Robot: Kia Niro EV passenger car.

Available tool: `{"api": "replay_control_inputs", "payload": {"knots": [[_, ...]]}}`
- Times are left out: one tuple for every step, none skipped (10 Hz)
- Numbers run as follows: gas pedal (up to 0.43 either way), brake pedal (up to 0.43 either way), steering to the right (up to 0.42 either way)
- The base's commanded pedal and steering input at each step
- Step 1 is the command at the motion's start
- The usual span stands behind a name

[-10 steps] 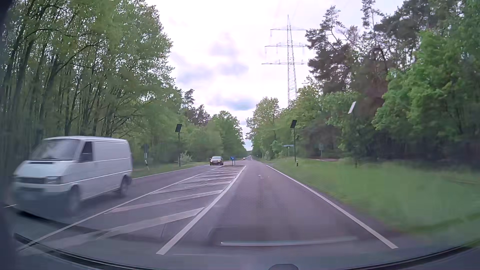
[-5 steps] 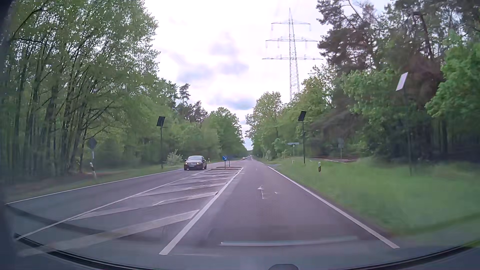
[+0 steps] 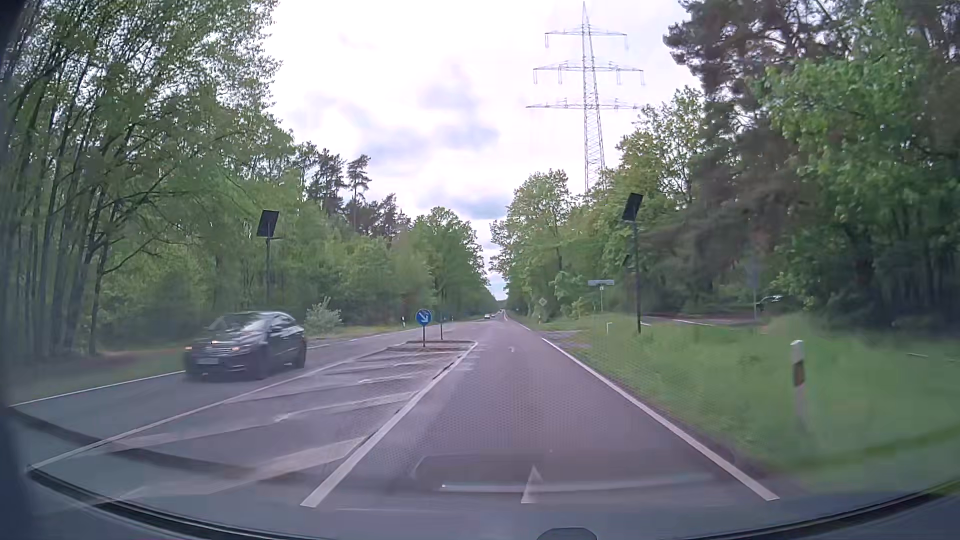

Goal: Follow the waypoints while adhering to traffic rules and regulations

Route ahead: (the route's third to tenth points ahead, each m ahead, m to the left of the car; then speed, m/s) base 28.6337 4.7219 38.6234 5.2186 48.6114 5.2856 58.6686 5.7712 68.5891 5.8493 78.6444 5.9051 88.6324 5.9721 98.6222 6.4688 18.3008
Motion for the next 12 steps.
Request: {"api": "replay_control_inputs", "payload": {"knots": [[0.000, 0.000, -0.005], [0.000, 0.000, -0.006], [0.000, 0.000, -0.006], [0.000, 0.000, -0.006], [0.000, 0.000, -0.006], [0.000, 0.000, -0.006], [0.000, 0.000, -0.006], [0.000, 0.000, -0.006], [0.000, 0.000, -0.006], [0.000, 0.000, -0.006], [0.000, 0.000, -0.006], [0.000, 0.000, -0.006]]}}
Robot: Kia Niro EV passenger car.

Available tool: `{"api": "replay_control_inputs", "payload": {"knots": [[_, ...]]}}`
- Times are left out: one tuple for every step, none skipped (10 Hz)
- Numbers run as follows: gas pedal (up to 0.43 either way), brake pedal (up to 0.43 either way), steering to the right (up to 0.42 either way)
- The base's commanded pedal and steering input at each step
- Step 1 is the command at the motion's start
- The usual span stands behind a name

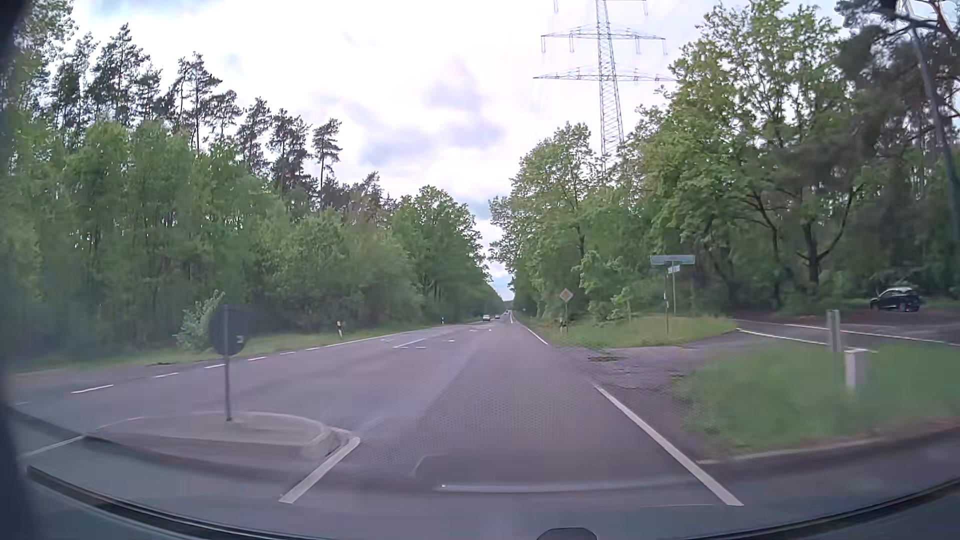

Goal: Follow the waypoints while adhering to traffic rules and regulations

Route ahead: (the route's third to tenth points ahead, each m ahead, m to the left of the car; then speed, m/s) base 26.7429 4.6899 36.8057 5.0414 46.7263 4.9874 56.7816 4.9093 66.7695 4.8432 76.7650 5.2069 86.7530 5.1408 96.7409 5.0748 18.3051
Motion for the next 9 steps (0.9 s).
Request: {"api": "replay_control_inputs", "payload": {"knots": [[0.000, 0.000, -0.006], [0.000, 0.000, -0.006], [0.000, 0.000, -0.006], [0.000, 0.000, -0.007], [0.000, 0.000, -0.006], [0.000, 0.000, -0.006], [0.000, 0.000, -0.006], [0.000, 0.000, -0.006], [0.000, 0.000, -0.007]]}}
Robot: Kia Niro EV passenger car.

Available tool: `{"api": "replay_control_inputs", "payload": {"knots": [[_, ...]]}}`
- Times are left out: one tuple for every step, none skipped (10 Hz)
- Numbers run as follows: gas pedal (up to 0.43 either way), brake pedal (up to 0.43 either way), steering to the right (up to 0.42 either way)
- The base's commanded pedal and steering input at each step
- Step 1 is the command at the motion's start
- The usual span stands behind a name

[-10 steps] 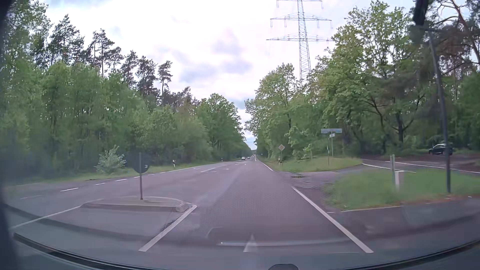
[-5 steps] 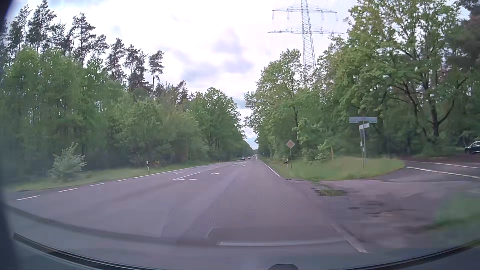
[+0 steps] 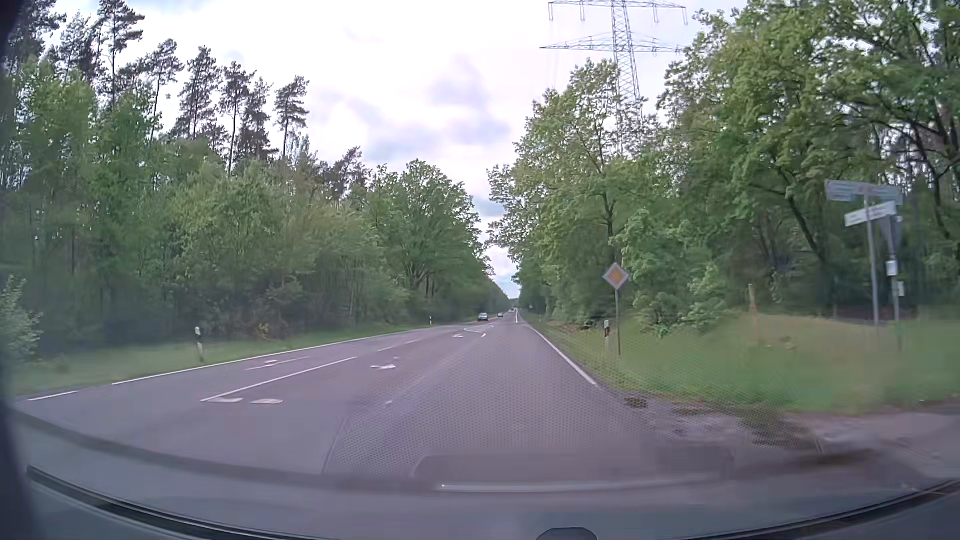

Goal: Follow the waypoints while adhering to traffic rules and regulations

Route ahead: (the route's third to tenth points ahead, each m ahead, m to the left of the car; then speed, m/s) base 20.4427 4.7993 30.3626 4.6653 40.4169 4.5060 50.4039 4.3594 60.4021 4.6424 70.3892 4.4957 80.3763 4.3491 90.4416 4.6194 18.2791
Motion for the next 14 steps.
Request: {"api": "replay_control_inputs", "payload": {"knots": [[0.000, 0.000, -0.007], [0.000, 0.000, -0.006], [0.000, 0.000, -0.006], [0.000, 0.000, -0.006], [0.000, 0.000, -0.006], [0.000, 0.000, -0.007], [0.000, 0.000, -0.007], [0.000, 0.000, -0.007], [0.000, 0.000, -0.006], [0.000, 0.000, -0.006], [0.000, 0.000, -0.006], [0.000, 0.000, -0.006], [0.000, 0.000, -0.006], [0.000, 0.000, -0.006]]}}
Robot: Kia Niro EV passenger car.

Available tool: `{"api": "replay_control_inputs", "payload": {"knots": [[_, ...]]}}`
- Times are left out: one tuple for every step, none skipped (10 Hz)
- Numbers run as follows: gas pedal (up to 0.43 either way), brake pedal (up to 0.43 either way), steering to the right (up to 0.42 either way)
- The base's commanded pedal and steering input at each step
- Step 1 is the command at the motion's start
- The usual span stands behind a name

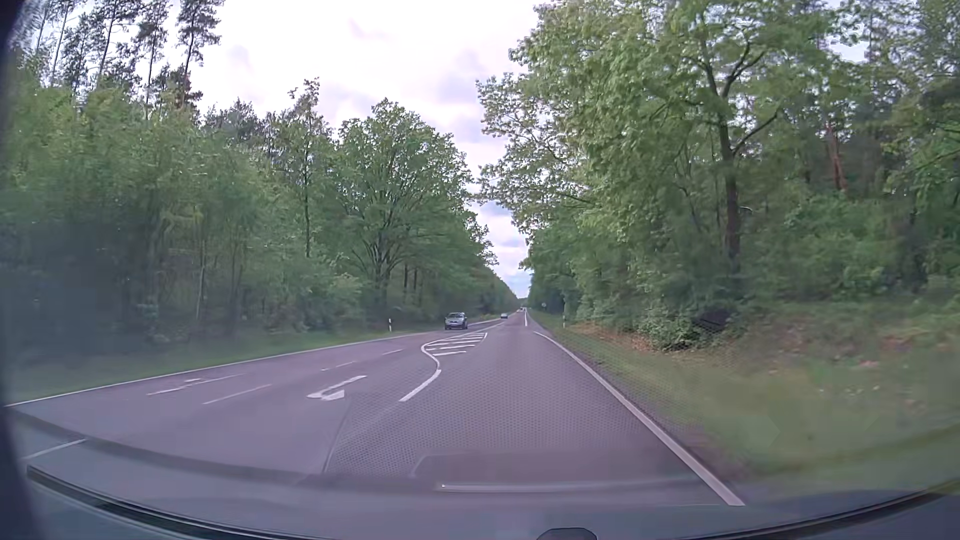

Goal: Follow the waypoints while adhering to traffic rules and regulations

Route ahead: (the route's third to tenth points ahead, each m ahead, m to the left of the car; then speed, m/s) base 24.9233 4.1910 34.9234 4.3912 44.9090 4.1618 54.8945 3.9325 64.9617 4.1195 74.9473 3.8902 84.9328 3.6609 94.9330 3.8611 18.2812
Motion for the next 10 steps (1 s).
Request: {"api": "replay_control_inputs", "payload": {"knots": [[0.000, 0.000, -0.006], [0.000, 0.000, -0.006], [0.000, 0.000, -0.006], [0.000, 0.000, -0.006], [0.000, 0.000, -0.006], [0.000, 0.000, -0.006], [0.000, 0.000, -0.006], [0.000, 0.000, -0.006], [0.000, 0.000, -0.006], [0.000, 0.000, -0.006]]}}
